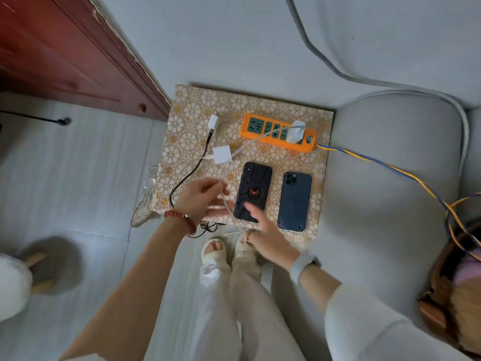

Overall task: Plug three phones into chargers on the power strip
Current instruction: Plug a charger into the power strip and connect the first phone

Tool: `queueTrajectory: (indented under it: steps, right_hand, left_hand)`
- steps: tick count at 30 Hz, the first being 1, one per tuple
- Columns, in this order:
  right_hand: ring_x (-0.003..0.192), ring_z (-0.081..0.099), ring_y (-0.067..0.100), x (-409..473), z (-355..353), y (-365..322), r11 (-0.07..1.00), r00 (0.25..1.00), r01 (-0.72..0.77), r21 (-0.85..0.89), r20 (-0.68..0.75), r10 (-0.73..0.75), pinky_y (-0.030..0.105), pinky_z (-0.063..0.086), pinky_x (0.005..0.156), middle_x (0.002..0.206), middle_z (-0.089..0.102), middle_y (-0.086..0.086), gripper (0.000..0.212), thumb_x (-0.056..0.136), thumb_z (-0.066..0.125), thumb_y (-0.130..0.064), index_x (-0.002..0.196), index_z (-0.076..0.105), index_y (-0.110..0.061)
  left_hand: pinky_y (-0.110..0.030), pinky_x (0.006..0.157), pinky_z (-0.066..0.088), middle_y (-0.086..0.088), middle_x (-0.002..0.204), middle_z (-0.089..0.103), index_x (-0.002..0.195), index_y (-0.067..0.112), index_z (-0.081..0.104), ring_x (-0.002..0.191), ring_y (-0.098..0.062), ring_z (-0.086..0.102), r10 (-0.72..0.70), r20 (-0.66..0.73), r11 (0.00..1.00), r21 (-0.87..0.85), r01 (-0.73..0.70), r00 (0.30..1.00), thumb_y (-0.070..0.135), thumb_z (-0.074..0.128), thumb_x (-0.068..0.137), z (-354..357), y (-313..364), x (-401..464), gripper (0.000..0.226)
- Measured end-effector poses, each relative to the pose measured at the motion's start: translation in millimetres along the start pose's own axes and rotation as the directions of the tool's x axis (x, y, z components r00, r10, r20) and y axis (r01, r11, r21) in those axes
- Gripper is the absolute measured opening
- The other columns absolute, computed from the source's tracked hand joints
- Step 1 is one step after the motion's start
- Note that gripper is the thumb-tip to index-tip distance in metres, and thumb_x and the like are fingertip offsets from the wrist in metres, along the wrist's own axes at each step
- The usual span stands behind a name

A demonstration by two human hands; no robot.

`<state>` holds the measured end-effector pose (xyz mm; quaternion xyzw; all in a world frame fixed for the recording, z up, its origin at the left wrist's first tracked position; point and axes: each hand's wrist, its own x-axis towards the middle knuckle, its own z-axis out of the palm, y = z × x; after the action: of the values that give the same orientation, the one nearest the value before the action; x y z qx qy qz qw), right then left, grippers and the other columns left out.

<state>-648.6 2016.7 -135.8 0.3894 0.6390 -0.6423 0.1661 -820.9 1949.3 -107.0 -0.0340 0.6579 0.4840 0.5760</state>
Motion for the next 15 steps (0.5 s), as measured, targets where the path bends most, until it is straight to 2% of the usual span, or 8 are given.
queueTrajectory:
  steps: [2,4,5,7,9,11,13,15]
  right_hand:
    - [0.063,0.044,-0.015,-4.2,17.5,-2.8,0.999,0.991,0.014,0.033,0.132,-0.018,0.009,0.036,0.056,0.123,0.047,-0.013,0.058,0.084,0.043,-0.001,0.137,0.035,-0.023]
    - [0.067,0.05,-0.019,-8.0,23.2,-15.6,0.999,0.988,0.037,0.029,0.151,-0.041,0.003,0.038,0.058,0.106,0.059,-0.007,0.03,0.089,0.041,-0.004,0.116,0.053,-0.012]
    - [0.078,0.056,-0.013,-10.5,22.8,-22.6,0.999,0.99,0.038,0.016,0.136,-0.04,0.003,0.04,0.06,0.106,0.064,0.003,0.021,0.092,0.039,-0.006,0.104,0.056,-0.008]
    - [0.094,0.066,0.015,-17.8,17.1,-34.1,0.996,0.998,0.015,0.086,0.055,-0.02,0.007,0.049,0.062,0.106,0.066,0.017,0.019,0.095,0.036,-0.006,0.092,0.055,-0.004]
    - [0.093,0.069,0.028,-29.3,3.5,-45.0,0.936,0.999,-0.01,0.353,-0.037,0.025,0.02,0.058,0.07,0.1,0.068,0.017,0.018,0.095,0.038,-0.005,0.093,0.055,-0.002]
    - [0.088,0.07,0.03,-38.8,-12.2,-56.9,0.769,0.993,0.075,0.635,-0.116,0.0,0.031,0.059,0.073,0.095,0.07,0.015,0.018,0.094,0.039,-0.004,0.094,0.057,-0.002]
    - [0.089,0.07,0.031,-42.9,-25.2,-70.3,0.613,0.981,0.168,0.772,-0.194,-0.024,0.036,0.059,0.075,0.094,0.07,0.015,0.019,0.094,0.038,-0.003,0.093,0.057,-0.003]
    - [0.09,0.07,0.03,-42.9,-31.9,-83.0,0.555,0.961,0.25,0.793,-0.275,-0.04,0.036,0.059,0.076,0.095,0.07,0.015,0.019,0.094,0.039,-0.003,0.094,0.058,-0.004]
  left_hand:
    - [-0.029,0.052,0.058,-0.004,0.073,0.068,0.083,0.006,0.06,0.062,-0.019,0.07,0.009,0.033,0.99,-0.139,-0.004,0.999,0.007,0.051,0.087,2.6,19.1,1.2,0.01]
    - [-0.03,0.054,0.059,-0.003,0.072,0.069,0.083,0.006,0.061,0.065,-0.019,0.07,0.044,0.05,0.982,-0.187,-0.034,0.998,0.008,0.051,0.088,1.7,33.4,-4.0,0.011]
    - [-0.031,0.057,0.059,-0.005,0.076,0.069,0.086,0.006,0.061,0.067,-0.019,0.071,0.06,0.03,0.976,-0.21,-0.053,0.998,0.009,0.05,0.089,-0.5,36.0,-5.2,0.013]
    - [-0.034,0.067,0.06,-0.008,0.089,0.067,0.095,0.006,0.061,0.077,-0.021,0.07,0.069,-0.023,0.968,-0.241,-0.073,0.997,0.006,0.045,0.091,-7.1,34.2,-8.5,0.017]
    - [-0.036,0.084,0.055,-0.005,0.105,0.064,0.109,0.011,0.058,0.096,-0.021,0.065,0.067,-0.027,0.993,-0.098,-0.069,0.997,0.0,0.042,0.09,-12.1,20.4,-17.2,0.027]
    - [-0.033,0.097,0.043,0.004,0.122,0.054,0.126,0.017,0.046,0.115,-0.015,0.052,0.083,0.129,0.971,0.211,-0.11,0.988,-0.001,0.045,0.087,-10.4,-3.2,-33.3,0.044]
    - [-0.026,0.099,0.035,0.009,0.128,0.043,0.134,0.018,0.037,0.12,-0.01,0.042,0.014,0.381,0.897,0.404,-0.179,0.925,0.001,0.048,0.087,-0.2,-27.6,-53.4,0.051]
    - [-0.021,0.093,0.044,0.003,0.123,0.052,0.12,0.014,0.051,0.112,-0.011,0.052,-0.005,0.482,0.889,0.404,-0.217,0.876,0.007,0.048,0.089,9.9,-40.5,-67.3,0.032]
